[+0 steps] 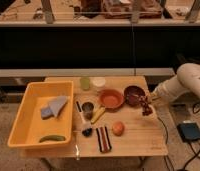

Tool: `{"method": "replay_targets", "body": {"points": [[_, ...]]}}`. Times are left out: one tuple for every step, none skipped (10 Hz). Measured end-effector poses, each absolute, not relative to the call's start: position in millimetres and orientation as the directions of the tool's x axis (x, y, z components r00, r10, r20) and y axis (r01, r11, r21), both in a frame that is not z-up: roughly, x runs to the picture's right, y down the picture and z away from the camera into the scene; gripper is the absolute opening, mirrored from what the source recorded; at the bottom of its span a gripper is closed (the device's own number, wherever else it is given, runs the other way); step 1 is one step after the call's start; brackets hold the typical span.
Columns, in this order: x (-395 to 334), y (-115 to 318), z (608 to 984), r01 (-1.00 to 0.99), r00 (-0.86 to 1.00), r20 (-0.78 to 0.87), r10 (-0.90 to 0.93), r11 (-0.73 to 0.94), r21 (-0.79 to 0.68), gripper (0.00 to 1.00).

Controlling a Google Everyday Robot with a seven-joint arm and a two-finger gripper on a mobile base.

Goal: Place grapes in paper cup

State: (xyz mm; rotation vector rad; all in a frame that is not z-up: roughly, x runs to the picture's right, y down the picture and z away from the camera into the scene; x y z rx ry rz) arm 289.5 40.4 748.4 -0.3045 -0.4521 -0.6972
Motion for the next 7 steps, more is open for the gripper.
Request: {"method": "replay_targets", "body": {"points": [[286,16,758,0.682,0.672,0.483,-0.561,0.723,-0.109,0.00],[280,-15,769,0.691,0.668,0.466,-0.581,0.717,-0.096,0.00],[277,-41,777,0.696,0.667,0.446,-0.597,0.713,-0.087,0.00],[272,-67,784,0.702,0.665,0.427,-0.613,0.708,-0.076,0.00],[263,-94,790,0.712,0.657,0.410,-0.632,0.700,-0.063,0.00],[252,-120,796,0.723,0.647,0.396,-0.651,0.690,-0.046,0.00],[234,-148,802,0.734,0.632,0.386,-0.672,0.679,-0.022,0.00]]}}
